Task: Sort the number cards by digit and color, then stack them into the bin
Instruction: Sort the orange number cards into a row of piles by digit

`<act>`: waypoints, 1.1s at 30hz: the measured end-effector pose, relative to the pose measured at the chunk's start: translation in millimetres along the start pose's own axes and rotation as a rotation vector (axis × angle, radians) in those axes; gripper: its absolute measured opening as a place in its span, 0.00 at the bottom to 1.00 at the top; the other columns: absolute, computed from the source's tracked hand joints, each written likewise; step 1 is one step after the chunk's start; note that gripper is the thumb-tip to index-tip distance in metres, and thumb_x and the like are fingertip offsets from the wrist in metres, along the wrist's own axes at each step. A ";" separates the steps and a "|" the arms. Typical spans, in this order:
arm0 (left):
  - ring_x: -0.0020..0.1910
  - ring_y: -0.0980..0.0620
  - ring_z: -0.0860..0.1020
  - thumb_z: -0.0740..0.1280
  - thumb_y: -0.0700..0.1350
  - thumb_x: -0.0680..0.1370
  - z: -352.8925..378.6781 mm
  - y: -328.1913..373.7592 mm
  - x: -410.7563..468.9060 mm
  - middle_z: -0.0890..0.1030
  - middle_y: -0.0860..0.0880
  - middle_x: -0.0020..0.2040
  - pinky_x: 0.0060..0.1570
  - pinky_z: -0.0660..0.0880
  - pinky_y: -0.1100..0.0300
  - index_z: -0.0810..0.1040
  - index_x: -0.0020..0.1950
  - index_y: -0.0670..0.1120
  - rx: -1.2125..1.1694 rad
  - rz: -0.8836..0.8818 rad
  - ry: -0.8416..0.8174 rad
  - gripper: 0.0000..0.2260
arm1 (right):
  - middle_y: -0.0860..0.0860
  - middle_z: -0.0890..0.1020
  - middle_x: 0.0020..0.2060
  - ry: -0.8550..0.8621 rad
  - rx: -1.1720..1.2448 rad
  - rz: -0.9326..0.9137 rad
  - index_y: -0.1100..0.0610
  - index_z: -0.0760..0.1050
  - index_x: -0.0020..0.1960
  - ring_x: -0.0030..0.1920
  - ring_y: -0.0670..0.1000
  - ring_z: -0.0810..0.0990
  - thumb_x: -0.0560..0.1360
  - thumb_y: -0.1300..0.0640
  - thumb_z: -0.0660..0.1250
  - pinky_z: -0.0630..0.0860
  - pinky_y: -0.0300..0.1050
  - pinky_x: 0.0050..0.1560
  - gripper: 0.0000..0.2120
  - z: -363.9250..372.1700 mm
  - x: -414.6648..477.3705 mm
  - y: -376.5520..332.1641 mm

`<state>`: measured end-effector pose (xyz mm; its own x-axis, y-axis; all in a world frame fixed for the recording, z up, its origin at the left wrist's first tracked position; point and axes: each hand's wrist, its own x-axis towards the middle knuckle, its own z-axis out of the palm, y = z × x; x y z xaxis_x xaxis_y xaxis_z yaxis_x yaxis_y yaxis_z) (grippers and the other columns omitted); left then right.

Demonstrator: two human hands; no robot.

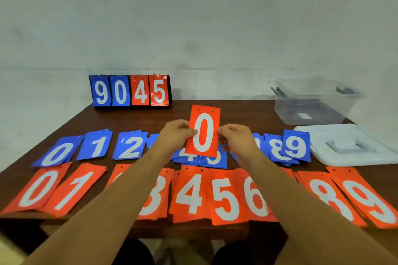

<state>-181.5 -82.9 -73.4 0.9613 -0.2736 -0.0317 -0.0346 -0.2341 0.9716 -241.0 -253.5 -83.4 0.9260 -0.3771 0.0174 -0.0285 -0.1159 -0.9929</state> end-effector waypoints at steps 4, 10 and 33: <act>0.52 0.47 0.83 0.71 0.44 0.77 -21.2 -5.6 -21.9 0.83 0.46 0.54 0.53 0.81 0.50 0.79 0.55 0.47 0.047 -0.033 0.024 0.08 | 0.53 0.85 0.43 -0.039 -0.049 -0.021 0.60 0.81 0.48 0.42 0.50 0.84 0.79 0.57 0.66 0.81 0.44 0.41 0.08 21.5 -15.9 -3.6; 0.48 0.49 0.83 0.70 0.42 0.78 -90.6 -23.9 -11.1 0.85 0.47 0.49 0.46 0.81 0.57 0.82 0.50 0.45 0.091 0.011 0.142 0.03 | 0.54 0.85 0.43 -0.117 -0.060 0.012 0.60 0.81 0.48 0.40 0.50 0.83 0.78 0.58 0.67 0.76 0.42 0.36 0.07 83.5 2.1 -13.7; 0.41 0.52 0.81 0.70 0.40 0.74 -410.3 -20.1 8.9 0.83 0.49 0.41 0.44 0.78 0.58 0.78 0.43 0.48 0.280 -0.391 0.143 0.04 | 0.53 0.83 0.37 -0.242 -0.316 0.386 0.51 0.79 0.40 0.40 0.55 0.82 0.76 0.60 0.68 0.80 0.50 0.42 0.08 395.2 14.7 -122.0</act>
<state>-60.1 302.1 3.0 0.9442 0.0110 -0.3292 0.2826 -0.5404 0.7925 -75.1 118.3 -8.6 0.8847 -0.2296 -0.4056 -0.4604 -0.2952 -0.8372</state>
